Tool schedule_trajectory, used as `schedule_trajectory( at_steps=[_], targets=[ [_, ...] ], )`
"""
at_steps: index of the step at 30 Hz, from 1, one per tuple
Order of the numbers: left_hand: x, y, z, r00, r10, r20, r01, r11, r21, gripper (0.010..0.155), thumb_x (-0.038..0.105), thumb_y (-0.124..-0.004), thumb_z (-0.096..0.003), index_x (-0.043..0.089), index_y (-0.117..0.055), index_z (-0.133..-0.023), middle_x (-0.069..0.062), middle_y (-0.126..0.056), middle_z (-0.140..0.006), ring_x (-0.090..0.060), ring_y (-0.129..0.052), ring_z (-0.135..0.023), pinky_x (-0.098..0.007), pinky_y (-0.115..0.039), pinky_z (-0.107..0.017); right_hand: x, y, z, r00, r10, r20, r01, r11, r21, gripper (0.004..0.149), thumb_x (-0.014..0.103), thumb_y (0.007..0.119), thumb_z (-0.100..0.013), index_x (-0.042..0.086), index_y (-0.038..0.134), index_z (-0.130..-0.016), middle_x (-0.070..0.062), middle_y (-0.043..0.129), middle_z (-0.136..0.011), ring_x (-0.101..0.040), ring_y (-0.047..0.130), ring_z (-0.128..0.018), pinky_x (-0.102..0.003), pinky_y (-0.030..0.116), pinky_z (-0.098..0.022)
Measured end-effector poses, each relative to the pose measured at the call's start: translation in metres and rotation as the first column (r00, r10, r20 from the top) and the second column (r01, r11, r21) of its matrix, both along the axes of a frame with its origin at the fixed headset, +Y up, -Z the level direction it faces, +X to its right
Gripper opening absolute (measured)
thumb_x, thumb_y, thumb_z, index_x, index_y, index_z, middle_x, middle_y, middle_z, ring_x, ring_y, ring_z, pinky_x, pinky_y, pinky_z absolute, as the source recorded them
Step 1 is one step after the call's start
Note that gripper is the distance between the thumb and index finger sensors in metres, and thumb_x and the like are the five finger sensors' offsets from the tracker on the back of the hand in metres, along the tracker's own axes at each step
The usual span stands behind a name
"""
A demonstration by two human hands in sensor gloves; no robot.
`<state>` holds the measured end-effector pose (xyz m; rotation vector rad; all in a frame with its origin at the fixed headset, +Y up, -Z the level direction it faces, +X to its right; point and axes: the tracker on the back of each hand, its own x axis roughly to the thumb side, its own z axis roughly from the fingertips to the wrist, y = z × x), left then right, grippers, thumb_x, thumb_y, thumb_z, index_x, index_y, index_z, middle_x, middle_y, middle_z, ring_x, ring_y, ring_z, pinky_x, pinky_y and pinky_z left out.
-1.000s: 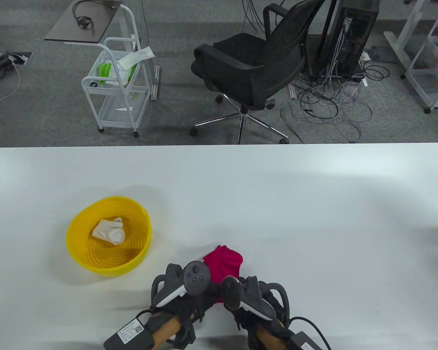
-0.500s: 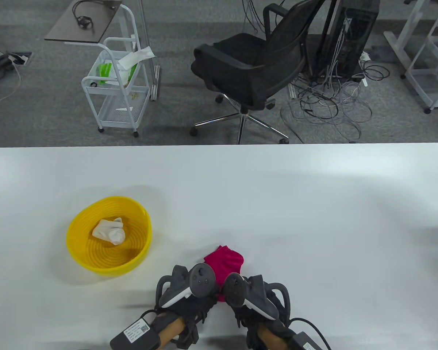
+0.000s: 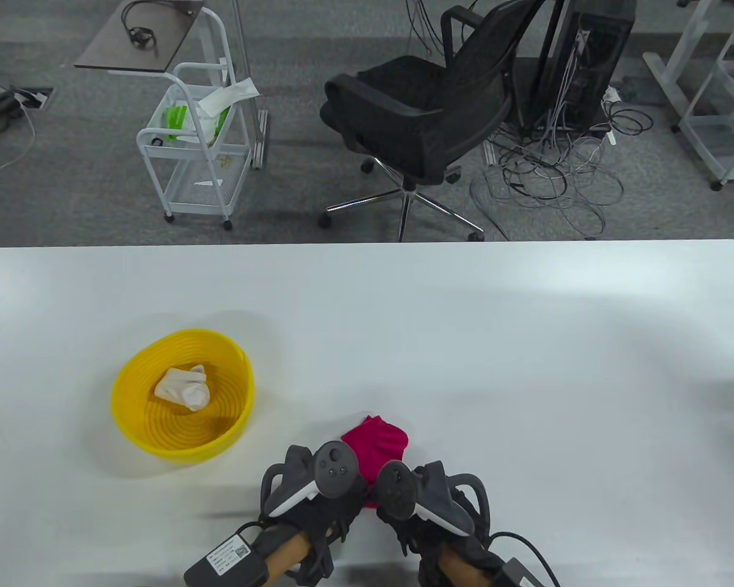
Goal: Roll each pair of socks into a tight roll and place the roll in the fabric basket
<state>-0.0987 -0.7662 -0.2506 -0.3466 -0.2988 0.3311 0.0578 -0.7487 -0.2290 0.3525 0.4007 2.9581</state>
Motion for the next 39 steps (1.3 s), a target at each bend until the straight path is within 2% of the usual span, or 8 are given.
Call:
schedule_trajectory(
  at_steps=[11,21,25,30,33,35,39],
  targets=[
    [0.002,0.018,0.006,1.000,-0.012,0.013,0.010,0.993,0.121,0.050,0.046,-0.084,-0.0359,0.026,-0.091,-0.081,-0.005,-0.094,-0.073,-0.024,-0.099,-0.048,-0.046,-0.079,-0.043,-0.002,-0.008,-0.001,0.997,0.065,0.039,-0.066,0.998,0.018,0.049,0.045,0.089,-0.037,0.041,0.078,-0.084,0.015,0.085,-0.091,-0.015,0.091,-0.080,-0.050,0.074,-0.063],
    [0.001,0.007,0.006,0.999,-0.031,0.020,0.030,0.998,0.049,0.053,0.046,-0.090,-0.0326,0.021,-0.092,-0.080,-0.008,-0.095,-0.070,-0.025,-0.100,-0.047,-0.047,-0.079,-0.042,-0.001,-0.008,-0.003,0.996,0.051,0.067,-0.054,0.998,0.041,0.043,0.044,0.083,-0.040,0.042,0.080,-0.083,0.016,0.088,-0.088,-0.013,0.093,-0.076,-0.049,0.074,-0.063],
    [0.003,0.006,0.005,0.998,-0.063,0.030,0.061,0.996,0.061,0.052,0.041,-0.093,-0.0317,0.022,-0.091,-0.080,-0.007,-0.095,-0.069,-0.023,-0.100,-0.046,-0.046,-0.080,-0.042,0.000,-0.007,-0.004,0.996,0.039,0.077,-0.042,0.998,0.043,0.041,0.043,0.083,-0.040,0.043,0.082,-0.081,0.016,0.089,-0.086,-0.013,0.094,-0.075,-0.049,0.074,-0.062],
    [0.007,0.007,0.004,0.993,-0.100,0.068,0.093,0.991,0.102,0.046,0.038,-0.088,-0.0347,0.022,-0.092,-0.077,-0.005,-0.096,-0.066,-0.020,-0.100,-0.042,-0.044,-0.081,-0.039,0.001,-0.006,-0.006,0.997,0.034,0.072,-0.038,0.998,0.056,0.040,0.044,0.083,-0.040,0.042,0.083,-0.080,0.015,0.093,-0.083,-0.012,0.094,-0.074,-0.049,0.074,-0.063],
    [0.007,0.006,0.004,0.993,-0.093,0.069,0.087,0.993,0.083,0.044,0.037,-0.084,-0.0364,0.022,-0.092,-0.076,-0.005,-0.096,-0.065,-0.020,-0.100,-0.041,-0.044,-0.081,-0.039,0.006,0.001,-0.006,0.997,-0.008,0.075,0.001,0.996,0.088,0.040,0.045,0.083,-0.039,0.042,0.084,-0.079,0.015,0.094,-0.082,-0.012,0.094,-0.075,-0.048,0.075,-0.063],
    [0.006,0.006,0.003,0.995,-0.086,0.057,0.082,0.994,0.071,0.043,0.037,-0.082,-0.0372,0.023,-0.092,-0.076,-0.005,-0.096,-0.064,-0.019,-0.100,-0.041,-0.044,-0.081,-0.039,0.009,0.008,-0.004,0.998,-0.033,0.045,0.027,0.993,0.116,0.040,0.045,0.084,-0.039,0.043,0.085,-0.079,0.016,0.094,-0.082,-0.012,0.094,-0.076,-0.048,0.074,-0.063],
    [0.003,0.004,0.002,0.998,-0.062,0.032,0.060,0.997,0.042,0.043,0.038,-0.080,-0.0383,0.023,-0.092,-0.076,-0.005,-0.097,-0.064,-0.020,-0.100,-0.040,-0.044,-0.081,-0.038,0.012,0.019,0.000,0.992,-0.116,-0.043,0.119,0.989,0.091,0.040,0.046,0.086,-0.037,0.042,0.087,-0.077,0.016,0.094,-0.082,-0.012,0.092,-0.078,-0.049,0.074,-0.064]
  ],
)
